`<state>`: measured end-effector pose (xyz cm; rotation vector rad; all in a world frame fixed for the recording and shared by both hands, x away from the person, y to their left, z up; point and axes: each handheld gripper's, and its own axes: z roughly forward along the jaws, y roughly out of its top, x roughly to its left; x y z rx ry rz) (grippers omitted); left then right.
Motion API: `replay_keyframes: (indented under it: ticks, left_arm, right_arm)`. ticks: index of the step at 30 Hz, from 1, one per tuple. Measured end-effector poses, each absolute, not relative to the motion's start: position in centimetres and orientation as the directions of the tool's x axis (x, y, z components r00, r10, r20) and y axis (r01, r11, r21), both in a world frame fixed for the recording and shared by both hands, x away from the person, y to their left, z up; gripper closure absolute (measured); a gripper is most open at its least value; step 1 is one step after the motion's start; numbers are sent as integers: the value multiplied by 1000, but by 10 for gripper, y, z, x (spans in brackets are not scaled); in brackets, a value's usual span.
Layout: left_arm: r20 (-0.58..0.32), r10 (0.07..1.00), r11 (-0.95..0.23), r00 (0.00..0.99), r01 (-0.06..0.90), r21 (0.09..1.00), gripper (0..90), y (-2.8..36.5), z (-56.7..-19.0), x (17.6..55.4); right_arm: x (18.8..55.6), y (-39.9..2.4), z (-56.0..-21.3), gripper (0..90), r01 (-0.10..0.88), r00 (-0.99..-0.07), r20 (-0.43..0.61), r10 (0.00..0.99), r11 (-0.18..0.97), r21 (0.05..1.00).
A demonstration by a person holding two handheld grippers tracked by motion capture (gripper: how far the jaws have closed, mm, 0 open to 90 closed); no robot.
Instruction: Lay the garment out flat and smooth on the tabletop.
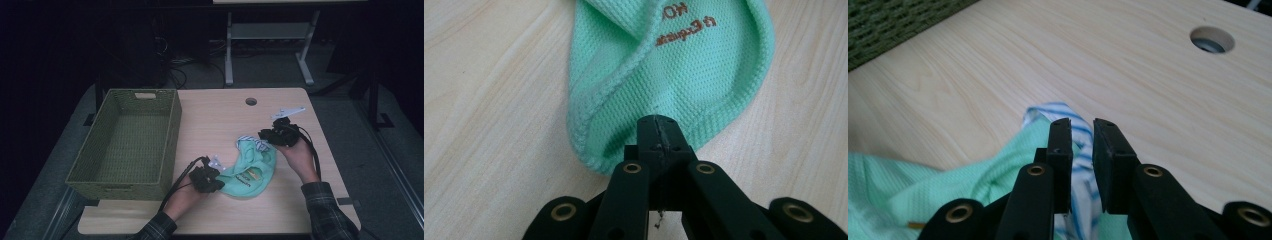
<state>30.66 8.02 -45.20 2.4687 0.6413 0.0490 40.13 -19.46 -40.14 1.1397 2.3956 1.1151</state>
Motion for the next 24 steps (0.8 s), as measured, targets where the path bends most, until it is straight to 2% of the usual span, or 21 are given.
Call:
replay_keyframes:
  ticks: [17, 21, 24]
  left_arm:
    - [-108, 455, -718, 884, 436, 542, 895, 80, -452, 307]
    - [-112, 456, -717, 883, 439, 542, 895, 80, -452, 307]
    - [-113, 457, -715, 882, 441, 542, 895, 80, -452, 307]
  right_arm:
    - [416, -145, -432, 795, 577, -707, 110, 699, 479, 662]
    - [417, -141, -439, 780, 587, -704, 116, 700, 482, 650]
    - [417, -139, -441, 735, 594, -703, 130, 699, 476, 648]
